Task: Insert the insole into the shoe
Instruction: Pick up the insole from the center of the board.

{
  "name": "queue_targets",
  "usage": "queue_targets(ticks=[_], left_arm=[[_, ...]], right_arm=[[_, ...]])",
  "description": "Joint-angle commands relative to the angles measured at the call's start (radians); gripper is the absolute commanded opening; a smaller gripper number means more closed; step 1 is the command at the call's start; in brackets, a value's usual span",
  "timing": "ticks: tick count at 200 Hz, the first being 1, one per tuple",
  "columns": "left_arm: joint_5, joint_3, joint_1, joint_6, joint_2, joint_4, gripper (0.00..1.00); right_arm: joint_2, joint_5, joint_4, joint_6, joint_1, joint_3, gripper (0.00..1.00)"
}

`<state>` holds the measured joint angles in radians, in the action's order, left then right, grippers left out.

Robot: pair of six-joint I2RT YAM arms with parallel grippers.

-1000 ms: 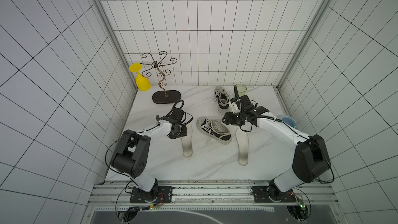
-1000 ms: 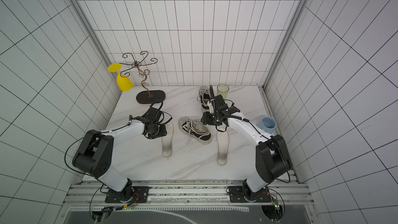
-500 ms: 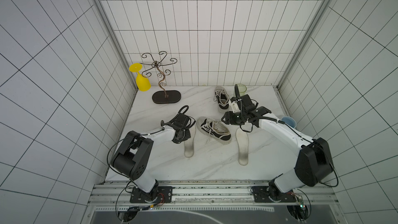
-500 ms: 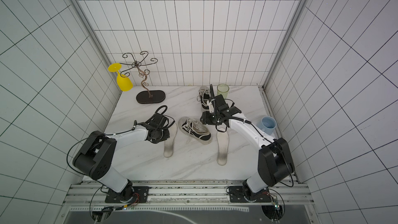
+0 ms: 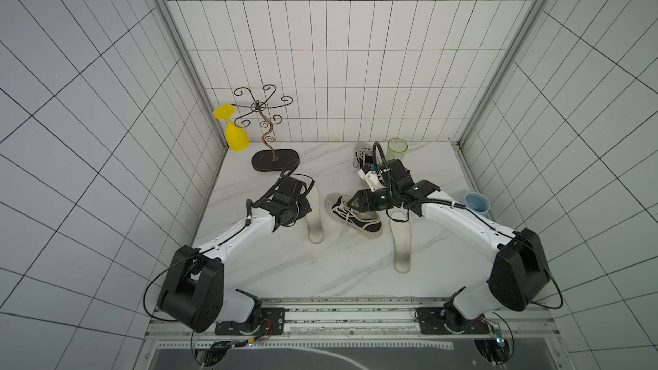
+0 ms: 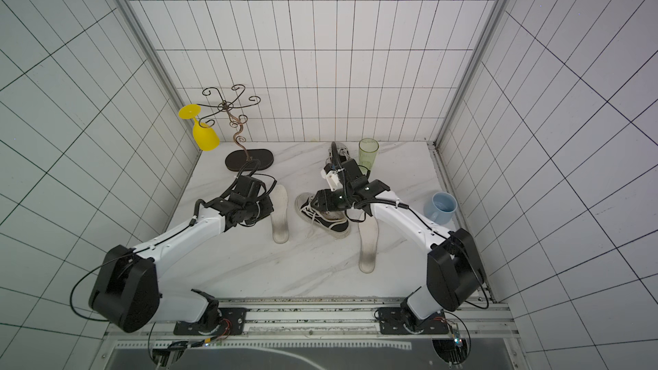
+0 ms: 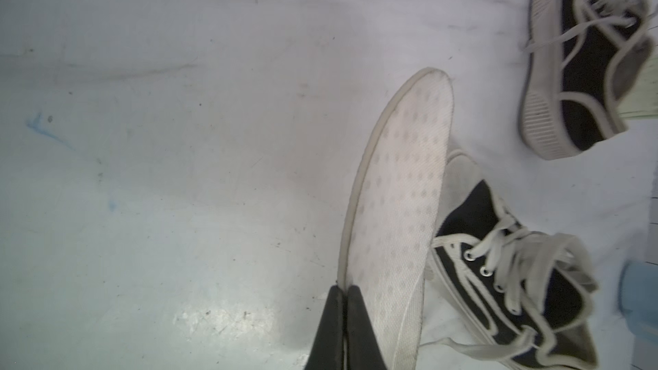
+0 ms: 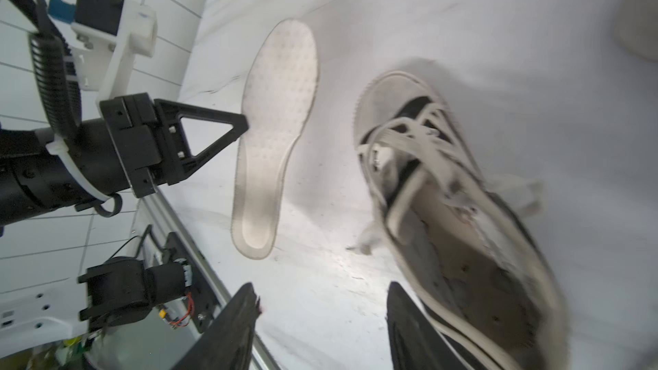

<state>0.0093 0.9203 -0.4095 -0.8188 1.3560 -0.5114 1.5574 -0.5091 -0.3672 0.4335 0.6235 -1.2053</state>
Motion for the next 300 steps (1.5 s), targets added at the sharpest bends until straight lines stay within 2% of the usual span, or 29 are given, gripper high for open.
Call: queue_targets(ticks=[1,32,92,150,174,204,230,244,251,271,300], left_arm=[[0.026,0.021,0.0,-0.068,-0.041,-0.016,0.0],[0.032,0.025,-0.007,-0.089,-0.092,0.001,0.0],[0.057,0.028,-0.021,-0.101,-0.091,0.024,0.0],[0.076,0.04,-0.025,-0.108,-0.085,0.048,0.0],[0.087,0.038,-0.025,-0.12,-0.09,0.062,0.0],[0.113,0.029,-0.031,-0.134,-0.093,0.09,0.0],[0.12,0.023,-0.05,-0.117,-0.087,0.1,0.0],[0.124,0.027,-0.051,-0.086,-0.089,0.093,0.14],[0.121,0.033,-0.05,-0.052,-0.088,0.082,0.25],[0.168,0.062,-0.034,0.118,-0.064,0.043,0.47],[0.307,0.137,0.029,0.423,0.004,-0.069,0.54]], right_arm=[[0.093,-0.088,0.159,0.083,0.037,-0.078,0.59],[0.164,-0.124,0.241,0.134,0.051,-0.111,0.59],[0.226,-0.24,0.399,0.242,0.058,-0.091,0.59],[0.244,-0.258,0.413,0.254,0.067,-0.091,0.54],[0.252,-0.258,0.412,0.258,0.067,-0.096,0.47],[0.262,-0.264,0.409,0.261,0.067,-0.118,0.19],[0.246,-0.232,0.359,0.217,0.06,-0.13,0.04],[0.237,-0.203,0.284,0.152,0.05,-0.137,0.01],[0.234,-0.198,0.248,0.11,0.042,-0.136,0.01],[0.231,-0.193,0.092,-0.068,0.023,-0.162,0.0],[0.202,-0.108,-0.106,-0.274,0.019,-0.188,0.0]])
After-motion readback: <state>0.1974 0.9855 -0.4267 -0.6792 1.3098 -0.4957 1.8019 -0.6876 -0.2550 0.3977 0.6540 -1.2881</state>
